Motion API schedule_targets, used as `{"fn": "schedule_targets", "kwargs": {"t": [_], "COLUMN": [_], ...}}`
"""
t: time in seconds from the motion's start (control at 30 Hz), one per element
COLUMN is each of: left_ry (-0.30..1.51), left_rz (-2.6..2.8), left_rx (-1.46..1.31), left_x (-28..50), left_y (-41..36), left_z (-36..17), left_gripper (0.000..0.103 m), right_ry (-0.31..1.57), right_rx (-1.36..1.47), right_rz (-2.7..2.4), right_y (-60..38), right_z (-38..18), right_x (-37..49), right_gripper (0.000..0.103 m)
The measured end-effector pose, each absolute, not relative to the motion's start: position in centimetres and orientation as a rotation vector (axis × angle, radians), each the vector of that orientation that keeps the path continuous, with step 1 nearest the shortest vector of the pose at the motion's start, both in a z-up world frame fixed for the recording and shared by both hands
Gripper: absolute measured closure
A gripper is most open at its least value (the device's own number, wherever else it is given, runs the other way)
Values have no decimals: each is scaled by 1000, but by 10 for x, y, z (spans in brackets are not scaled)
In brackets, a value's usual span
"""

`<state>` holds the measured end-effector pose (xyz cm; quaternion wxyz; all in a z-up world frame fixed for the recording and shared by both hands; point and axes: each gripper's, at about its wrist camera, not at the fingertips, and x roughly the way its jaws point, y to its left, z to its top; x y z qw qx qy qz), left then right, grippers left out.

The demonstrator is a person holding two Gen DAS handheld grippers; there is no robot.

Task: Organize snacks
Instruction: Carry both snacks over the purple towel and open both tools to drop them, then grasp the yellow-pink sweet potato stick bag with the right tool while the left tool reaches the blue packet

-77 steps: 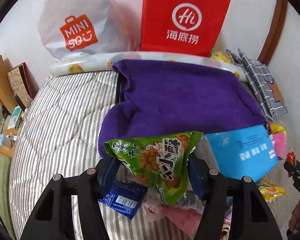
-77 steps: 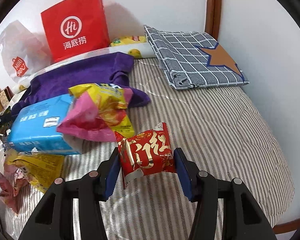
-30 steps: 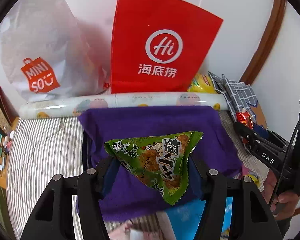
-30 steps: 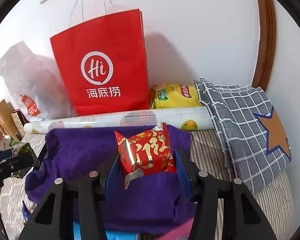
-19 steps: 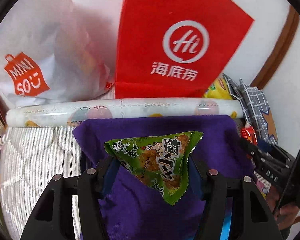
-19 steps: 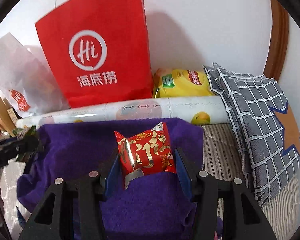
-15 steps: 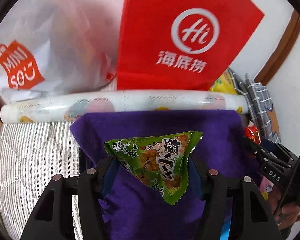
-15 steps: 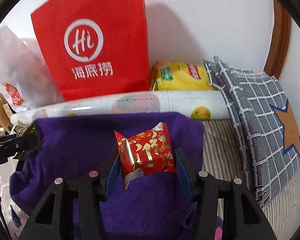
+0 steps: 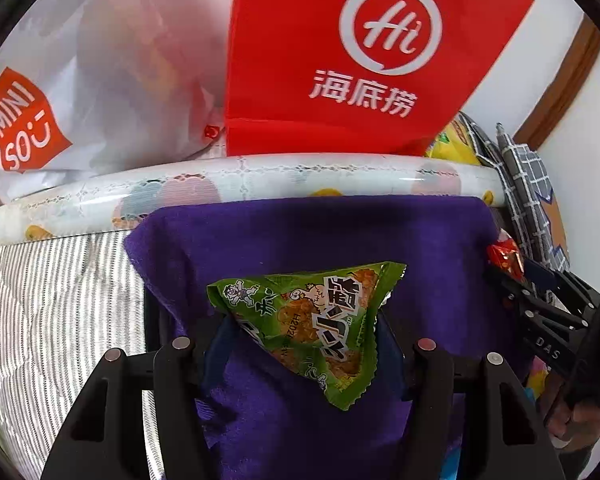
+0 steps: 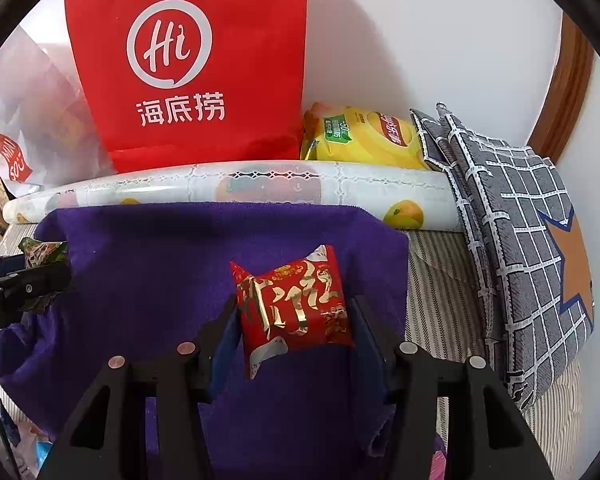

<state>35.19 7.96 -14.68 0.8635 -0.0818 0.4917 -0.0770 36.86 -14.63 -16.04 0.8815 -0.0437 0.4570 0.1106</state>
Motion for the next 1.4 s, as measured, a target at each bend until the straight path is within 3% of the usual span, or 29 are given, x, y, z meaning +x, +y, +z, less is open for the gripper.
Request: {"fn": "schedule_targets", "kwargs": {"t": [0.23,0.3,0.47,0.63,1.03,1.4], "left_ry": [1033,1037,1037,1000,843,898], "left_rz": [-169,-173,-192,-204,-236,-205], "left_rx": [-125,-116,-104,-89,-172,-170], "left_x": [350,349,346,337,295,239], "left_y": [67,64,58,51,55,63], "left_z": [-149,-148,-141,-124,-64,-75], "left_gripper": [41,40,27,9,9,9], "right_ry": [952,955,975,911,767,934], "right_rx": [-84,-80,-60,-61,-41,91], "right_rz": [227,230,247,255,94,183], "right_y": [-148,-147,-147,-150,-220,-253], "right_z": [-160,-159,-151,-125,-74,-136], "right_x": [368,367,365,344,271,234], "right_gripper": [49,43,38,25,22,22]}}
